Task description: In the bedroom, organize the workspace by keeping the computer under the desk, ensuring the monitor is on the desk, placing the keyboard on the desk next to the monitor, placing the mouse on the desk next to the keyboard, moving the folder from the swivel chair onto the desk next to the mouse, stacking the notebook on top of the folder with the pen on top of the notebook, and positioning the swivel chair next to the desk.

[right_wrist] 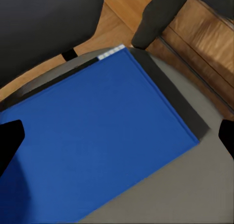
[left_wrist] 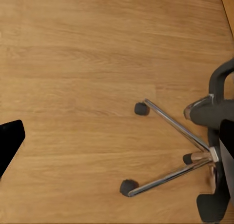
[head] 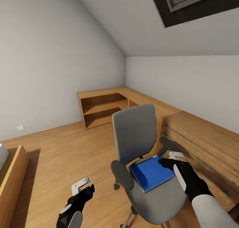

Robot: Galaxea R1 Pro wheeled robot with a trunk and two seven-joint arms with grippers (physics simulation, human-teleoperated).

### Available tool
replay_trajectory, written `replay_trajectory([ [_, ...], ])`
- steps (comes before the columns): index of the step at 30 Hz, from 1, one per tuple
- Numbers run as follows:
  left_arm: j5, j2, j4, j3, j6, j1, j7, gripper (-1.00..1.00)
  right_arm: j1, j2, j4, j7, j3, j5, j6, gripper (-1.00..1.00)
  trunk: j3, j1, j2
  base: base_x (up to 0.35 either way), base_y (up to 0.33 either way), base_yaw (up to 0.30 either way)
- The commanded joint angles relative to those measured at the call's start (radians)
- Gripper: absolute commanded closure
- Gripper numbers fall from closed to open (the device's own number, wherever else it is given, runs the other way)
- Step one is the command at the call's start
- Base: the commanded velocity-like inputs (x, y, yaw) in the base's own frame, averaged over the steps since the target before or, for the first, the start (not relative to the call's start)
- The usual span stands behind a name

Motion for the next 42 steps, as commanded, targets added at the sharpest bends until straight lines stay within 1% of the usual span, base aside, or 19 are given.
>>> replay_trajectory([
  [1, 0.007, 0.0, -0.001, -0.001, 0.002, -0.001, 0.007, -1.0, 0.0, 0.0, 0.004, -0.001, 0.0, -0.007, -0.008, -1.0, -0.001, 0.0, -0.001, 0.13, 0.089, 0.0],
  [4, 0.007, 0.0, -0.001, 0.0, 0.002, -0.001, 0.008, -1.0, 0.0, 0.0, 0.019, -0.008, 0.003, -0.008, -0.05, -1.0, -0.001, 0.0, -0.001, 0.084, 0.058, 0.0],
  [5, 0.007, 0.0, -0.001, 0.001, 0.002, -0.001, 0.008, -1.0, 0.0, 0.0, 0.029, -0.013, 0.005, -0.009, -0.079, -1.0, -0.001, 0.0, -0.001, 0.043, 0.029, 0.0],
  [11, 0.011, 0.0, -0.017, 0.011, 0.004, -0.001, 0.008, -1.0, 0.0, 0.001, 0.066, -0.02, 0.007, -0.011, -0.163, -1.0, -0.001, 0.0, -0.001, 0.02, 0.014, 0.0],
  [15, 0.013, 0.0, -0.032, 0.019, 0.004, -0.001, 0.008, -1.0, 0.0, 0.002, 0.094, -0.021, 0.011, -0.011, -0.19, -1.0, -0.001, 0.0, -0.001, 0.085, 0.02, 0.0],
  [20, 0.013, 0.0, -0.038, 0.022, 0.004, -0.001, 0.008, -1.0, -0.001, 0.002, 0.119, -0.021, 0.012, -0.011, -0.202, -1.0, -0.001, 0.0, -0.001, 0.214, 0.024, 0.0],
  [24, 0.013, 0.0, -0.04, 0.023, 0.004, -0.001, 0.008, -1.0, -0.001, 0.009, 0.131, -0.022, 0.013, -0.009, -0.209, -1.0, -0.001, 0.0, -0.001, 0.107, 0.007, 0.0],
  [29, 0.014, 0.0, -0.041, 0.022, 0.005, -0.001, 0.007, -1.0, -0.002, 0.012, 0.153, -0.021, 0.012, -0.008, -0.242, -1.0, -0.001, 0.0, -0.001, 0.23, 0.002, 0.0],
  [35, 0.016, 0.001, -0.042, 0.025, 0.008, -0.001, 0.006, -1.0, -0.002, 0.012, 0.203, -0.021, 0.011, -0.007, -0.316, -1.0, -0.001, 0.0, -0.001, 0.162, 0.0, 0.0],
  [36, 0.017, 0.001, -0.054, 0.027, 0.007, -0.001, 0.007, -1.0, -0.003, 0.012, 0.22, -0.021, 0.011, -0.007, -0.333, -1.0, -0.001, 0.0, -0.001, 0.029, 0.0, 0.0],
  [40, 0.018, 0.0, -0.076, 0.029, 0.007, -0.001, 0.009, -1.0, -0.003, 0.013, 0.226, -0.022, 0.011, -0.007, -0.34, -1.0, -0.001, 0.0, -0.001, 0.017, 0.0, 0.0],
  [42, 0.019, 0.0, -0.088, 0.037, 0.007, -0.001, 0.01, -1.0, -0.003, 0.013, 0.228, -0.022, 0.011, -0.007, -0.342, -1.0, -0.001, 0.0, -0.001, 0.007, 0.0, 0.0],
])
